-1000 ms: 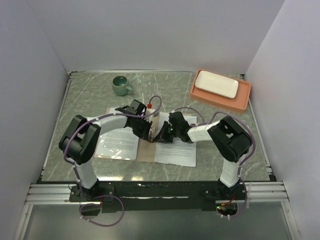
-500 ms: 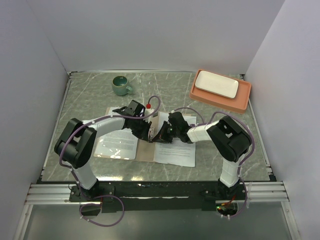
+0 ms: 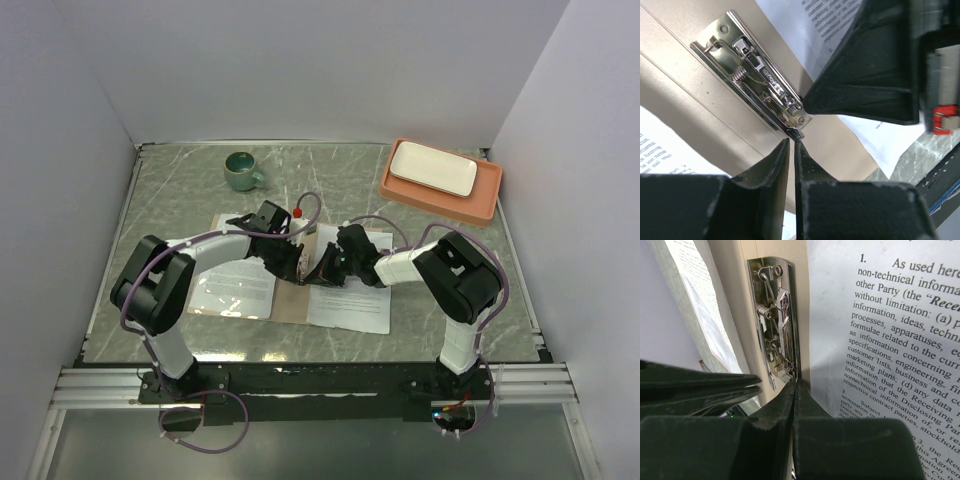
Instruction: Put the files into the folder
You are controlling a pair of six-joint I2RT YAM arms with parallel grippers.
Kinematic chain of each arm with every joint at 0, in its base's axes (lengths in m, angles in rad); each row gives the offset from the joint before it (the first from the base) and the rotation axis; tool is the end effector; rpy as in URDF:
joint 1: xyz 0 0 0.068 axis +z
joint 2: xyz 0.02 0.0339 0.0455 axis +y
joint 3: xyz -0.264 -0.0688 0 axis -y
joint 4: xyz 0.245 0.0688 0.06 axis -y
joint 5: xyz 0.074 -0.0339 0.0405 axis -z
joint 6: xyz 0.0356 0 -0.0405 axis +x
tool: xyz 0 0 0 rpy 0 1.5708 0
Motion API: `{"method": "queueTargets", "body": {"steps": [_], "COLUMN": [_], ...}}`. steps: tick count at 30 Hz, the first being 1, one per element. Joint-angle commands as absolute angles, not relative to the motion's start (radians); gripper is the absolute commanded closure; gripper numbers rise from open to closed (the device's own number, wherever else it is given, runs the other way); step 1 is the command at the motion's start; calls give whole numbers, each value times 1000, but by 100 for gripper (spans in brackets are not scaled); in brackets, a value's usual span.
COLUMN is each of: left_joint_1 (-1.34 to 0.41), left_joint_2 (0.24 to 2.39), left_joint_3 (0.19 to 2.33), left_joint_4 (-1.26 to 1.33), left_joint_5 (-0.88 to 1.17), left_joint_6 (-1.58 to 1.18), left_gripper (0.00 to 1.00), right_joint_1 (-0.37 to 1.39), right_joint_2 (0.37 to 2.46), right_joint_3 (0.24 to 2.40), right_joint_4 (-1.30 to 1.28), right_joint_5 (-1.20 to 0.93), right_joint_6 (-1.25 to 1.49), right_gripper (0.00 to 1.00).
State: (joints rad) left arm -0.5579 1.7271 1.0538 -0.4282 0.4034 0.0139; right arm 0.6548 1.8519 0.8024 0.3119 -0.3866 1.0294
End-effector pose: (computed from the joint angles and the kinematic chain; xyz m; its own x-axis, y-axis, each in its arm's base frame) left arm 0.2796 -0.1910 0.1732 -0.7477 0.4817 -0.4571 0.6480 0.6797 -0.3438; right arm 0.2666 0.2216 0.1126 -0.9480 0.2729 -0.1641 0.0524 0.6420 0.7649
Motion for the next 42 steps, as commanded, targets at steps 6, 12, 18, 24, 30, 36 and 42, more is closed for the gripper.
{"method": "queueTargets", "body": {"steps": [6, 12, 18, 24, 30, 36, 42], "left_joint_1": [-563, -563, -564, -574, -586, -586, -575], "left_joint_2": [1775, 1804, 1833, 1870, 1899, 1855, 1737], "left_joint_3": [1095, 1111, 1104, 1117, 1120, 1138, 1262], "left_joint_4": [-396, -391, -377, -364, -359, -400, -515], "left_joint_5": [411, 414, 403, 411, 408, 440, 442], "left_joint_6": [8, 6, 6, 8, 8, 8, 12], "left_gripper": [85, 85, 85, 85, 86, 87, 89], "right_joint_1": [666, 667, 670, 678, 686, 686, 684], "right_joint_2": [1901, 1901, 1913, 1925, 1945, 1956, 1945], "right_joint_3": [761, 761, 767, 761, 741, 732, 721], "right_joint_4": [184, 181, 178, 187, 215, 222, 224], "right_joint_5": [-298, -298, -299, -298, -308, -308, -311], "right_joint_6": [997, 992, 994, 997, 1012, 1012, 1014], "right_gripper": [100, 100, 100, 100, 100, 100, 100]}}
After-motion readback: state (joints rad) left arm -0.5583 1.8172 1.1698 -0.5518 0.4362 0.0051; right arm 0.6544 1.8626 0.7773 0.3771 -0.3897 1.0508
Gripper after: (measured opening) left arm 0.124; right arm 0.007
